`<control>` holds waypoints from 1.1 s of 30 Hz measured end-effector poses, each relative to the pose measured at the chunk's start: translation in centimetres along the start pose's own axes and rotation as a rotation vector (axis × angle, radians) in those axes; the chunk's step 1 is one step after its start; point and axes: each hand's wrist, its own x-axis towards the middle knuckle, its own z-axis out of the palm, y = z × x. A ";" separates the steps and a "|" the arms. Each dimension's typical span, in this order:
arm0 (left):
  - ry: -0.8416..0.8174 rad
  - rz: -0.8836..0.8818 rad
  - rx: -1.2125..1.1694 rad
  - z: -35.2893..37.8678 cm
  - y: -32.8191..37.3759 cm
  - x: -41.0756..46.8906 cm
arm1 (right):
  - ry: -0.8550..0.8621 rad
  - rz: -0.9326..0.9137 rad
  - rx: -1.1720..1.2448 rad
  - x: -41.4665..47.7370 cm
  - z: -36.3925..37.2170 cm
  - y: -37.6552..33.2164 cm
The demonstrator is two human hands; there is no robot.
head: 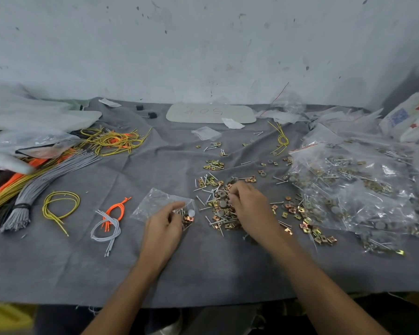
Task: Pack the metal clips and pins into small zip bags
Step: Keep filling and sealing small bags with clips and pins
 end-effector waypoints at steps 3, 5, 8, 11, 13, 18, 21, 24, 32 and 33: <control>0.000 0.005 0.011 0.0 0.2 -0.1 | 0.076 0.008 0.141 -1.0 0.6 -1.6; 0.008 0.016 0.024 -0.1 0.3 -0.1 | 0.104 0.022 0.292 -1.8 1.8 -3.3; 0.006 0.035 0.048 -0.1 0.4 -0.1 | 0.099 0.025 0.422 -2.7 4.3 -6.0; 0.002 0.045 0.055 -0.3 0.6 -0.2 | 0.099 0.048 0.490 -3.1 6.4 -7.4; -0.001 0.050 0.044 -0.3 0.8 -0.4 | 0.117 0.045 0.460 -3.3 7.1 -7.6; 0.011 0.033 0.009 -0.4 0.9 -0.5 | 0.082 -0.005 0.383 -3.4 7.3 -7.7; 0.017 0.007 0.004 -0.4 0.9 -0.5 | 0.114 0.037 0.476 -3.6 7.3 -7.5; 0.017 -0.005 -0.014 -0.4 1.0 -0.6 | 0.179 0.094 0.515 -3.9 7.4 -7.2; 0.008 -0.026 -0.010 -0.4 1.0 -0.7 | 0.085 0.108 0.469 -4.0 7.3 -7.4; 0.008 -0.028 -0.011 -0.4 1.0 -0.7 | 0.095 0.106 0.461 -4.0 7.2 -7.4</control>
